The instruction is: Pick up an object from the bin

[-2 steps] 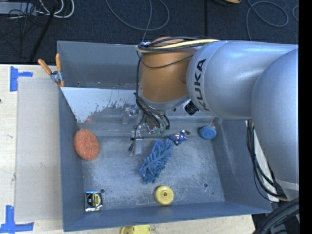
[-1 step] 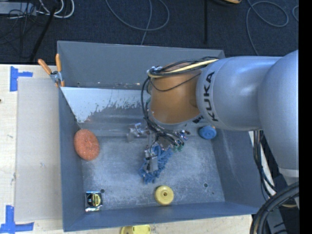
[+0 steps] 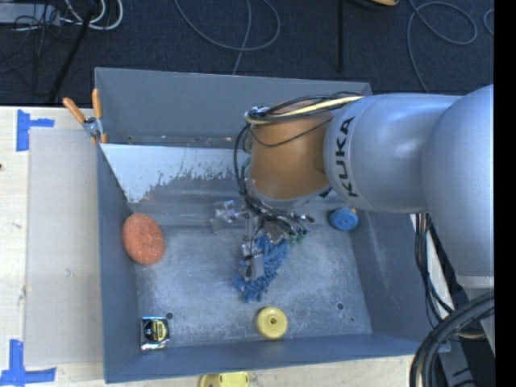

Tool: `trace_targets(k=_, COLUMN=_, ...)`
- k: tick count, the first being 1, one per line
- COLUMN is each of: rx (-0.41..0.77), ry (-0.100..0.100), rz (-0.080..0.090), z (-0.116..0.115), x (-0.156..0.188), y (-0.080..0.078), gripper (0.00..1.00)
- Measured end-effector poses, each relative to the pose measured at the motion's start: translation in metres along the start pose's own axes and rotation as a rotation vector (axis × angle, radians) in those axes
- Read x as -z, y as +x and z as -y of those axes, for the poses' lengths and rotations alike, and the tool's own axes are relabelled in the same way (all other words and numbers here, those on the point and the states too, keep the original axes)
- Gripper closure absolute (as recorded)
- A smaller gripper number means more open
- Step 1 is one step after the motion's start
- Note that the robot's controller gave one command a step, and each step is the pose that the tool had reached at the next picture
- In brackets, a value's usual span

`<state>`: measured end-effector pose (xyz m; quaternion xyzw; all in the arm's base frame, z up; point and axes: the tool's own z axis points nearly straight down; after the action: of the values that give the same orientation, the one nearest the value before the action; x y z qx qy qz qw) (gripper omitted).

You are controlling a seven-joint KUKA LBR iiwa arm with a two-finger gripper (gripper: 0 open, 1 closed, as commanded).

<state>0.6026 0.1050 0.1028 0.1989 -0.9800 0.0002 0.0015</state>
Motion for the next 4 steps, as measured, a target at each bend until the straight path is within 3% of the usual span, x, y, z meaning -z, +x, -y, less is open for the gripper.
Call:
trace_targets(k=1, rx=0.184, ry=0.001, rz=0.006, z=-0.003, x=-0.007, y=0.034, gripper=0.00)
trace_targets(k=2, rx=0.269, ry=-0.005, rz=-0.005, z=0.025, x=-0.023, y=0.055, gripper=0.00)
trace_targets(k=3, rx=0.147, ry=-0.002, rz=0.001, z=0.033, x=-0.020, y=0.088, gripper=1.00)
trace_targets(k=4, rx=0.146, ry=-0.002, rz=0.001, z=0.033, x=-0.020, y=0.088, gripper=1.00)
